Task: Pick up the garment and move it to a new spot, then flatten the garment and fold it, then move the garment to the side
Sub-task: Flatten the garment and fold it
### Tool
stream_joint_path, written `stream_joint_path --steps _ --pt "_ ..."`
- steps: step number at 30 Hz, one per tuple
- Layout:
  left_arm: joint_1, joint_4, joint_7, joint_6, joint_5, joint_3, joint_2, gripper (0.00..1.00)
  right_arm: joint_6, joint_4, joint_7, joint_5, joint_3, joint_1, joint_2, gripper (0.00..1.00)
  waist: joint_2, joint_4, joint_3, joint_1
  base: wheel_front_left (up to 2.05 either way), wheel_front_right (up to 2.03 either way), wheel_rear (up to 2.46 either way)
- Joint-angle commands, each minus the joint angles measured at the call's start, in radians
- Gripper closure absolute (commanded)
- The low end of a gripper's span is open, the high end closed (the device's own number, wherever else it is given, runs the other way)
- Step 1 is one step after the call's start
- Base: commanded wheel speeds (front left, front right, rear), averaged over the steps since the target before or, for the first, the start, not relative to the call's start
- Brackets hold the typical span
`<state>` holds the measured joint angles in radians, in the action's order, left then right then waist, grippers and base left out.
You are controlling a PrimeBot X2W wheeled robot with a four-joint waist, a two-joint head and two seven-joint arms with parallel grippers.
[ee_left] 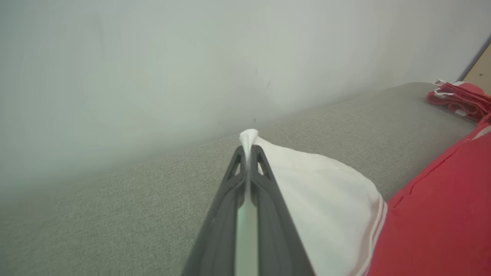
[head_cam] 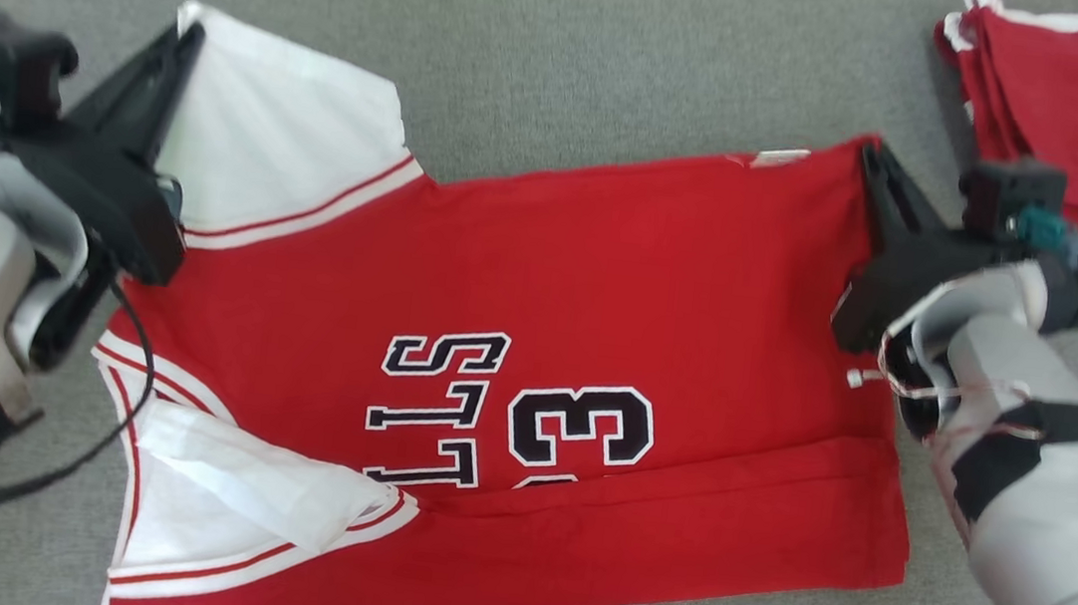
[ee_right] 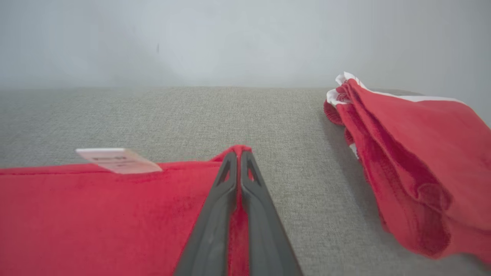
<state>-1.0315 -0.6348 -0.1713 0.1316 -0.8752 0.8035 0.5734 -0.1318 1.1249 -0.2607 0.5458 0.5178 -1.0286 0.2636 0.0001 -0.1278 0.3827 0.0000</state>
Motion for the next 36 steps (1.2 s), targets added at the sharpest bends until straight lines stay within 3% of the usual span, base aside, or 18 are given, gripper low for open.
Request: stream_joint_path --steps 1,9,13,16,22,27,36 --pt "0.041 0.01 -0.025 -0.003 -0.016 -0.003 -0.003 1.0 0.003 -0.024 -0.006 0.017 -0.011 0.042 0.01 1.0 -0.0001 0.008 -0.044 0.0 0.0 0.0 0.0" --pt "0.179 0.105 -0.077 -0.028 -0.02 -0.012 0.006 1.0 0.003 -0.144 -0.005 0.046 -0.032 0.198 0.043 1.0 -0.0001 0.025 -0.115 0.0 0.0 0.0 0.0" --pt "0.285 0.2 -0.091 -0.061 0.002 -0.038 0.02 1.0 0.003 -0.216 -0.005 0.061 -0.049 0.278 0.061 1.0 -0.0001 0.035 -0.136 0.0 0.0 0.0 0.0" --pt "0.374 0.3 -0.093 -0.096 0.028 -0.101 0.026 1.0 0.003 -0.267 -0.005 0.064 -0.075 0.335 0.075 1.0 -0.0001 0.042 -0.147 0.0 0.0 0.0 0.0" --pt "0.62 0.491 -0.092 -0.146 0.103 -0.229 -0.019 1.0 0.003 -0.34 -0.005 0.065 -0.142 0.453 0.085 1.0 -0.0001 0.063 -0.181 0.0 0.0 0.0 0.0" --pt "0.773 0.543 -0.092 -0.137 0.145 -0.271 -0.077 1.0 0.003 -0.398 -0.005 0.088 -0.203 0.554 0.086 1.0 -0.0001 0.087 -0.211 0.0 0.0 0.0 0.0" --pt "0.872 0.468 -0.093 -0.097 0.241 -0.343 -0.158 1.0 0.003 -0.496 -0.005 0.092 -0.245 0.706 0.093 1.0 -0.0001 0.108 -0.228 0.0 0.0 0.0 0.0"
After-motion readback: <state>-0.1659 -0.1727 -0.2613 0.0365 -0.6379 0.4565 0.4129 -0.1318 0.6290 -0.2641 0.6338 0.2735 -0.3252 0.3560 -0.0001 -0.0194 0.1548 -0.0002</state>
